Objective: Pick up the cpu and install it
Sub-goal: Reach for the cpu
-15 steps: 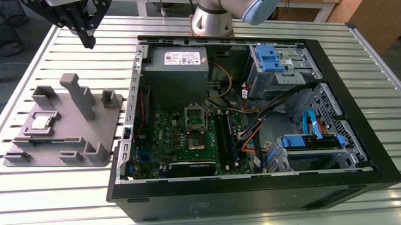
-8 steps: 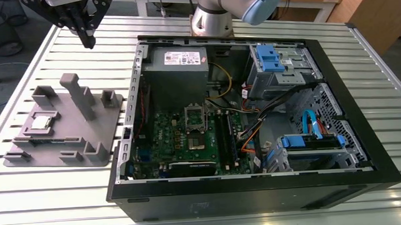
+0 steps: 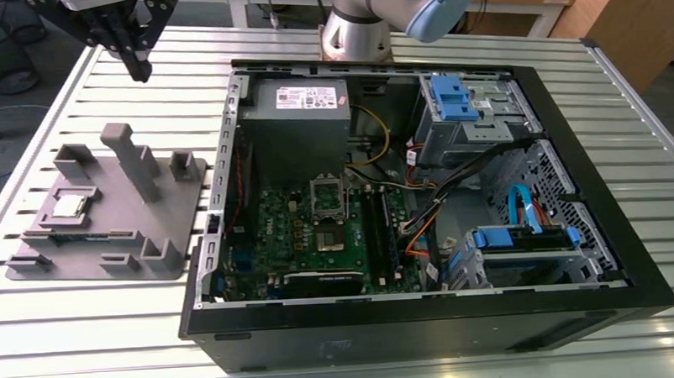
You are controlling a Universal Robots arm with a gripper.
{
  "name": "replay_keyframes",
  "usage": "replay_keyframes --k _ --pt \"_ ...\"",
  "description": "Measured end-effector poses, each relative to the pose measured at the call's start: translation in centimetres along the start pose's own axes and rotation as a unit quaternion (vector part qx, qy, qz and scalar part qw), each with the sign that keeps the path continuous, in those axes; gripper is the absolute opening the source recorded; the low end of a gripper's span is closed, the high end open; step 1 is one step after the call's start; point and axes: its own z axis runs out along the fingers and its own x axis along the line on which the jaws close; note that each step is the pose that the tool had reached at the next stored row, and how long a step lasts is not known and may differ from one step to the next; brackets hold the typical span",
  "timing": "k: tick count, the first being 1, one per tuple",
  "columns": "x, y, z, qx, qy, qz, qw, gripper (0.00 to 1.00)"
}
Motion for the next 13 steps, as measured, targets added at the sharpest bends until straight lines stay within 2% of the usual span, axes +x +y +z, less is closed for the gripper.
replay_keyframes --k 13 --pt "2.49 -0.19 0.02 0.0 0.0 0.0 1.0 0.11"
